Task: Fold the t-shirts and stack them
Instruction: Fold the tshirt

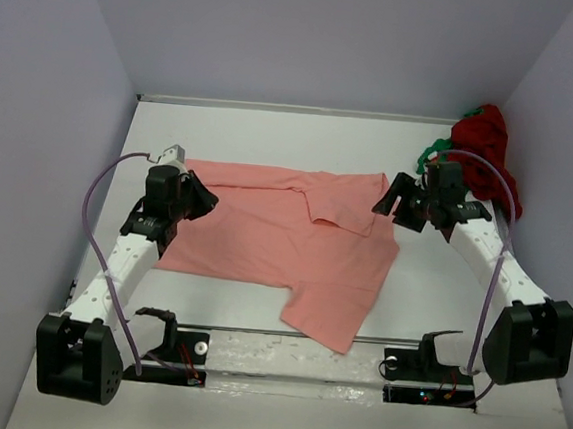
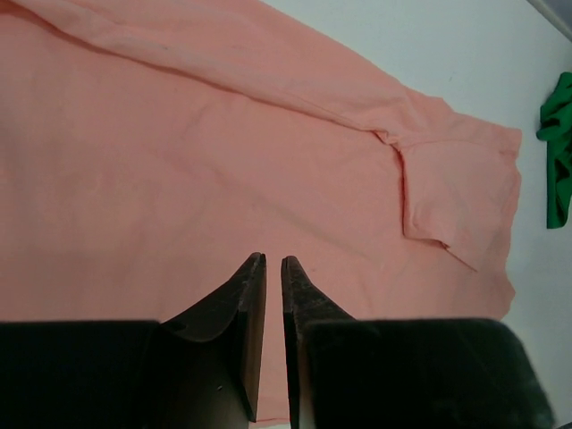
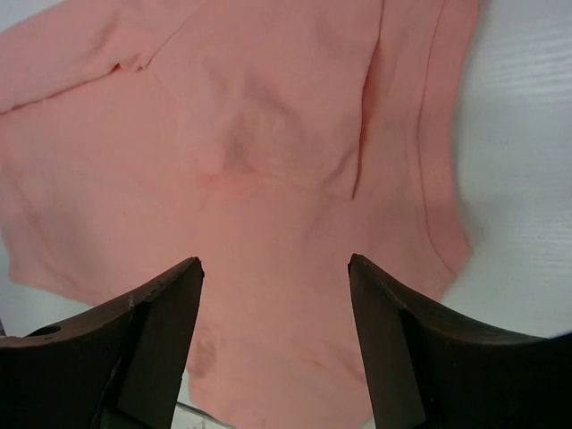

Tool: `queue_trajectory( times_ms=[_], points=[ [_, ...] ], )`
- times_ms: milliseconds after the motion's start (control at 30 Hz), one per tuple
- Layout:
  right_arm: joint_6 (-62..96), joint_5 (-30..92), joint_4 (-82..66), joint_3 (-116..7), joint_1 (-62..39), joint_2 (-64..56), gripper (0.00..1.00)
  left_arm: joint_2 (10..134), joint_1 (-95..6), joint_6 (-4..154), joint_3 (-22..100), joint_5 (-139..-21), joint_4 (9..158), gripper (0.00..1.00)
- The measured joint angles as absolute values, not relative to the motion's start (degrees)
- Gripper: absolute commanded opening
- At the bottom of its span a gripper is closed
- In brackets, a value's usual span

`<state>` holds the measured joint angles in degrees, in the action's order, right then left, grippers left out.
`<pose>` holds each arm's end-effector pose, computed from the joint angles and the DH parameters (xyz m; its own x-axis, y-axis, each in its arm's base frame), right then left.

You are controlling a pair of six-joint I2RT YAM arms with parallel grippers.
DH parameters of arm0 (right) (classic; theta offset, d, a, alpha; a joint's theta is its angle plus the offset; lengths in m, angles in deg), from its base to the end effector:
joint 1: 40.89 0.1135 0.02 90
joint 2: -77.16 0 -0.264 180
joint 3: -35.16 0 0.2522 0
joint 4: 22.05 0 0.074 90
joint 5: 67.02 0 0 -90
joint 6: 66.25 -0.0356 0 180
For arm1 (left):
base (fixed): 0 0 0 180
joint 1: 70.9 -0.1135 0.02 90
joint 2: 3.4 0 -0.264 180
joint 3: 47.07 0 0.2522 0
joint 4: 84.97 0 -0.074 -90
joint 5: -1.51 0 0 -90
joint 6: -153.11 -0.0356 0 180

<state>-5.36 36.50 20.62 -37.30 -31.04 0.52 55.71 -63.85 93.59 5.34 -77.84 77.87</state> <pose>0.2792 0.0569 0.2727 -0.7856 0.3437 -0.5145 0.0667 0.8738 0.4817 0.2320 -0.0353 0.2665 -0.4922 -0.4414 -0.7502 0.0449 0.8479 -0.5283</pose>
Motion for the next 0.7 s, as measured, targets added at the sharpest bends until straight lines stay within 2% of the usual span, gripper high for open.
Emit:
queue_trajectory(
  times_ms=[267,400,700],
  points=[
    [-7.6,38.8,21.8,-25.3,-28.0,14.6,0.75,53.9,-58.8,95.2,5.3,-78.1,71.7,0.18],
    [-8.6,39.1,22.8,-20.6,-22.0,15.8,0.75,54.9,-54.2,96.6,5.2,-78.0,71.2,0.16],
    [-13.2,36.4,24.8,-11.4,-8.8,19.8,0.73,56.6,-37.7,103.1,-1.9,-82.9,73.3,0.17]
  ],
)
